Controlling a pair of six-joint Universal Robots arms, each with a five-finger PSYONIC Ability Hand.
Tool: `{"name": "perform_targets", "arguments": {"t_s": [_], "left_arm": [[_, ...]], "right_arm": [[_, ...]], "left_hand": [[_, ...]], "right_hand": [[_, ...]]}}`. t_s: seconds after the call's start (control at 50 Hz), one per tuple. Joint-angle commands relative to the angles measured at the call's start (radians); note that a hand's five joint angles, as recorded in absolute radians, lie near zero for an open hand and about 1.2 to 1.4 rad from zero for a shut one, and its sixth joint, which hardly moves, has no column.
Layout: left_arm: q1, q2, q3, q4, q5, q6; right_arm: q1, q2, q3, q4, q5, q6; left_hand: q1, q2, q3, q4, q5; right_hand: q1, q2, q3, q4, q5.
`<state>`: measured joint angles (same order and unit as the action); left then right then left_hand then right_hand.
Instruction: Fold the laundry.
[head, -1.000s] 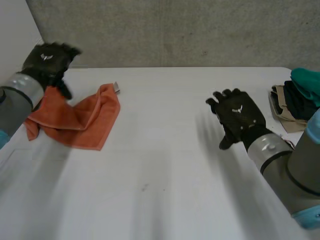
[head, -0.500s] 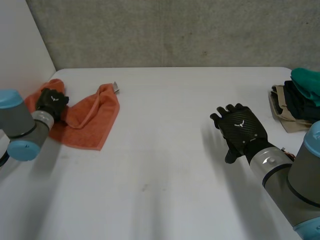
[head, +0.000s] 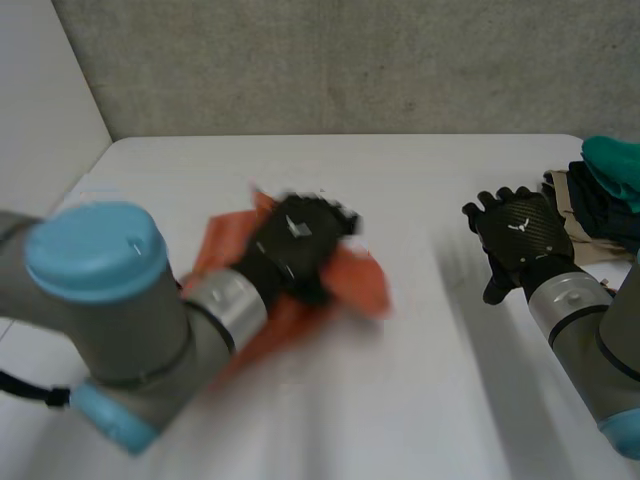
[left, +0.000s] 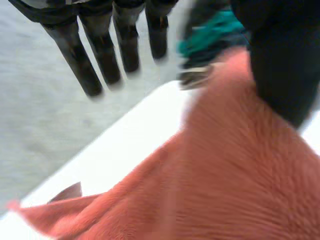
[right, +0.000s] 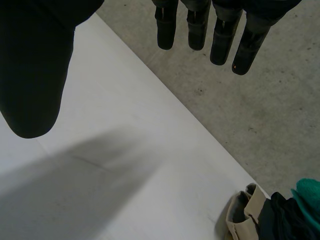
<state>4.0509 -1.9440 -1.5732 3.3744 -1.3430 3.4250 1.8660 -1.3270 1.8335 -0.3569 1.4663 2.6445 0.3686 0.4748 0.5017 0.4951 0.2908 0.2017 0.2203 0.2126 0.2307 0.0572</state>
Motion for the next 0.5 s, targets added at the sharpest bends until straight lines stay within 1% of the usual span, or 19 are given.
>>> {"name": "perform_targets", "arguments": {"t_s": [0.02,0.04,0.1,0.12,0.14,0.16,0.18,0.2,0.24,0.28,0.3,0.34,0.36,0.4,0.44,0.5], "left_arm": [[-0.014,0.016,-0.047,-0.038,0.073,0.025],[-0.006,0.028,-0.047,-0.041,0.071,0.025],[0.057,0.103,-0.053,-0.058,0.056,0.023],[0.077,0.117,-0.056,-0.064,0.051,0.023],[0.113,0.141,-0.062,-0.079,0.039,0.022],[0.126,0.151,-0.064,-0.089,0.031,0.02],[0.141,0.16,-0.068,-0.098,0.025,0.019],[0.154,0.169,-0.076,-0.11,0.016,0.017],[0.181,0.194,-0.1,-0.144,-0.021,0.019],[0.197,0.217,-0.122,-0.167,-0.053,0.022],[0.213,0.233,-0.146,-0.188,-0.092,0.022],[0.227,0.243,-0.172,-0.201,-0.131,0.023],[0.233,0.247,-0.198,-0.208,-0.165,0.026],[0.235,0.249,-0.226,-0.211,-0.191,0.026],[0.235,0.252,-0.264,-0.216,-0.206,0.025],[0.226,0.255,-0.301,-0.219,-0.206,0.025]], "right_arm": [[0.005,0.002,-0.008,0.001,-0.009,0.0],[0.008,0.002,-0.014,0.001,-0.011,0.0],[0.015,0.003,-0.03,0.004,-0.011,0.0],[0.015,0.003,-0.039,0.004,-0.018,0.0],[0.016,0.003,-0.043,0.006,-0.024,-0.001],[0.016,0.003,-0.049,0.009,-0.035,-0.004],[0.016,0.002,-0.054,0.013,-0.05,-0.008],[0.015,0.003,-0.071,0.042,-0.096,-0.015],[0.016,0.002,-0.085,0.076,-0.125,-0.018],[0.016,0.003,-0.121,0.151,-0.179,-0.023],[0.016,0.006,-0.132,0.176,-0.193,-0.024],[0.018,0.015,-0.155,0.228,-0.222,-0.027],[0.019,0.026,-0.174,0.271,-0.236,-0.031],[0.019,0.045,-0.194,0.305,-0.248,-0.038],[0.024,0.084,-0.229,0.347,-0.256,-0.06],[0.045,0.127,-0.267,0.381,-0.253,-0.092]], "left_hand": [[-0.193,-0.299,-0.326,-0.32,-0.29],[-0.193,-0.299,-0.326,-0.32,-0.29],[-0.179,-0.285,-0.312,-0.305,-0.275],[-0.176,-0.282,-0.309,-0.302,-0.272],[-0.173,-0.279,-0.306,-0.299,-0.269],[-0.167,-0.273,-0.3,-0.293,-0.264],[-0.164,-0.27,-0.297,-0.29,-0.261],[-0.164,-0.27,-0.297,-0.29,-0.261],[-0.161,-0.267,-0.294,-0.287,-0.258],[-0.135,-0.241,-0.268,-0.261,-0.231],[-0.132,-0.238,-0.265,-0.258,-0.228],[-0.132,-0.238,-0.265,-0.258,-0.228],[-0.12,-0.226,-0.253,-0.247,-0.217],[-0.073,-0.179,-0.206,-0.2,-0.17],[-0.02,-0.127,-0.154,-0.147,-0.117],[0.056,-0.05,-0.077,-0.07,-0.041]], "right_hand": [[-0.027,-0.046,-0.038,-0.056,-0.057],[-0.027,-0.046,-0.038,-0.056,-0.057],[-0.027,-0.046,-0.038,-0.056,-0.057],[-0.027,-0.046,-0.038,-0.056,-0.057],[-0.027,-0.046,-0.038,-0.056,-0.057],[-0.027,-0.046,-0.038,-0.056,-0.057],[-0.027,-0.046,-0.038,-0.056,-0.057],[-0.027,-0.046,-0.038,-0.056,-0.057],[-0.027,-0.046,-0.038,-0.056,-0.057],[-0.027,-0.046,-0.038,-0.056,-0.057],[-0.027,-0.046,-0.038,-0.056,-0.057],[-0.027,-0.046,-0.038,-0.056,-0.057],[-0.027,-0.046,-0.038,-0.056,-0.057],[-0.027,-0.046,-0.038,-0.056,-0.057],[-0.027,-0.046,-0.038,-0.056,-0.057],[-0.027,-0.046,-0.038,-0.056,-0.057]]}}
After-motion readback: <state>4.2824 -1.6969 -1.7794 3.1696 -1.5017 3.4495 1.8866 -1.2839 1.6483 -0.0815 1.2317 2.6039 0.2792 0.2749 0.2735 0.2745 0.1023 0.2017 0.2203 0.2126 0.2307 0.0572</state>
